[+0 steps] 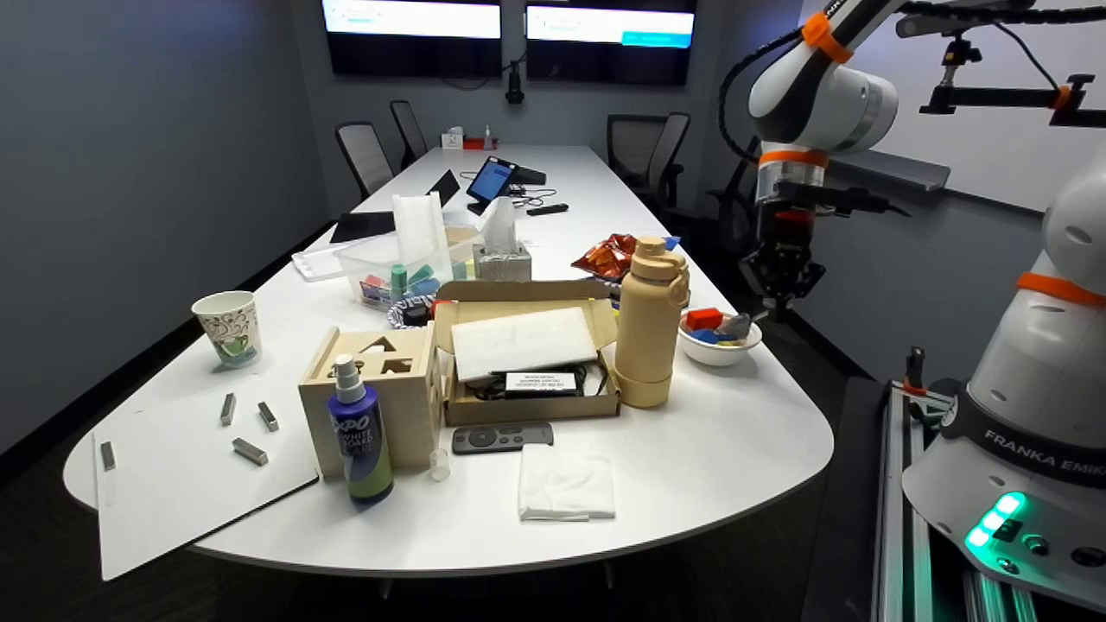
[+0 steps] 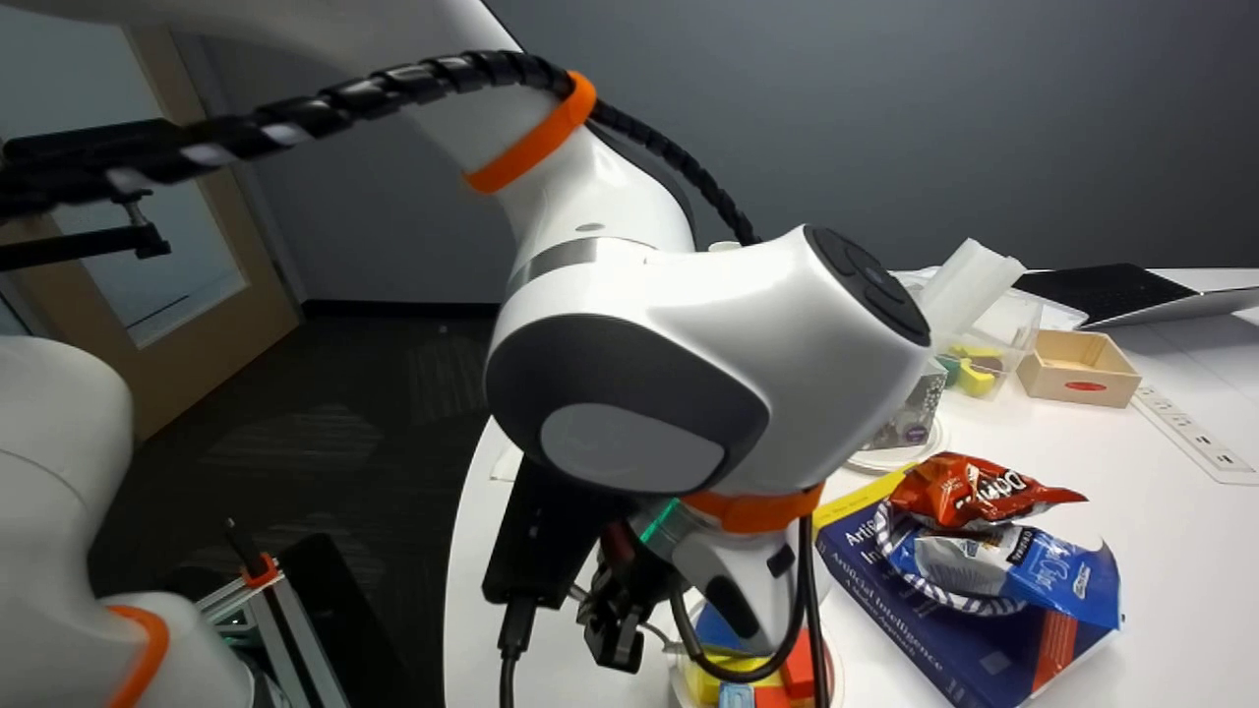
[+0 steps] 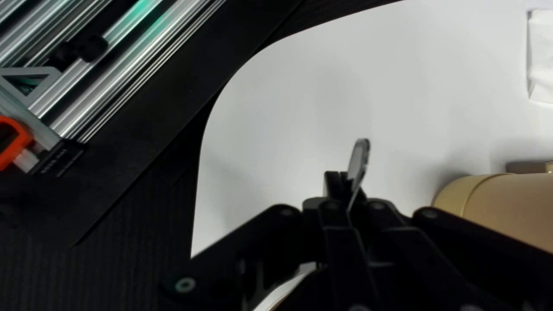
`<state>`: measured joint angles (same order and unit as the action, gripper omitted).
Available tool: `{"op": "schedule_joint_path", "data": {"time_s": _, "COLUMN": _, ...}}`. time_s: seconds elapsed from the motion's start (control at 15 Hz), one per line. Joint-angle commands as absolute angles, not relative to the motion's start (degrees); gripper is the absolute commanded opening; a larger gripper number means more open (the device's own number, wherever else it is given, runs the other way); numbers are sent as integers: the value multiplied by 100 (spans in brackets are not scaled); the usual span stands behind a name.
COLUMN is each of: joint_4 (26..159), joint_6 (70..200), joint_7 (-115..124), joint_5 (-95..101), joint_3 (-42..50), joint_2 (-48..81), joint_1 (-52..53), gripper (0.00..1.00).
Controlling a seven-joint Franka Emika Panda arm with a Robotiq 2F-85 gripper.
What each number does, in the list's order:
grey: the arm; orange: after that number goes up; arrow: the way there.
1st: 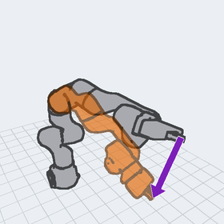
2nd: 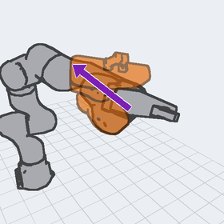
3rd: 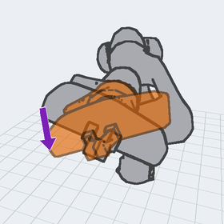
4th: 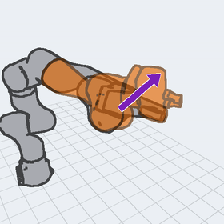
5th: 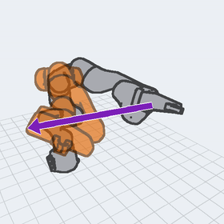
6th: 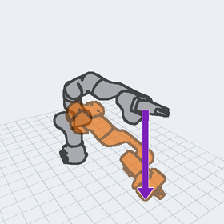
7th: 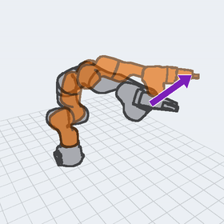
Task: Use the silver object to stir the objects in the bowl
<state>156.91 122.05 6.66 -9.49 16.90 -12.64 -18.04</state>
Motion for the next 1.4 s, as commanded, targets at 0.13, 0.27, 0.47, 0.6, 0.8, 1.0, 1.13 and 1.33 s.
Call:
{"op": "schedule_joint_path", "data": {"time_s": 0.13, "joint_4": 15727, "joint_6": 12437, "joint_7": 1268, "joint_5": -254, "joint_3": 1502, "joint_2": -1323, "joint_1": -1904, "gripper": 1}}
{"op": "schedule_joint_path", "data": {"time_s": 0.27, "joint_4": 15752, "joint_6": 12654, "joint_7": 1063, "joint_5": -436, "joint_3": 1539, "joint_2": -1253, "joint_1": -1833, "gripper": 1}}
{"op": "schedule_joint_path", "data": {"time_s": 0.47, "joint_4": 15721, "joint_6": 12777, "joint_7": 485, "joint_5": -1045, "joint_3": 1682, "joint_2": -1121, "joint_1": -1714, "gripper": 1}}
{"op": "schedule_joint_path", "data": {"time_s": 0.6, "joint_4": 15728, "joint_6": 12677, "joint_7": 49, "joint_5": -1544, "joint_3": 1767, "joint_2": -1098, "joint_1": -1647, "gripper": 1}}
{"op": "schedule_joint_path", "data": {"time_s": 0.8, "joint_4": 15714, "joint_6": 12403, "joint_7": -579, "joint_5": -2199, "joint_3": 1841, "joint_2": -1061, "joint_1": -1556, "gripper": 1}}
{"op": "schedule_joint_path", "data": {"time_s": 1.0, "joint_4": 15669, "joint_6": 12044, "joint_7": -433, "joint_5": -1912, "joint_3": 1739, "joint_2": -995, "joint_1": -1620, "gripper": 1}}
{"op": "schedule_joint_path", "data": {"time_s": 1.13, "joint_4": 15690, "joint_6": 12147, "joint_7": 103, "joint_5": -1415, "joint_3": 1616, "joint_2": -999, "joint_1": -1692, "gripper": 1}}
{"op": "schedule_joint_path", "data": {"time_s": 1.33, "joint_4": 15710, "joint_6": 12305, "joint_7": 921, "joint_5": -637, "joint_3": 1433, "joint_2": -1022, "joint_1": -1739, "gripper": 1}}
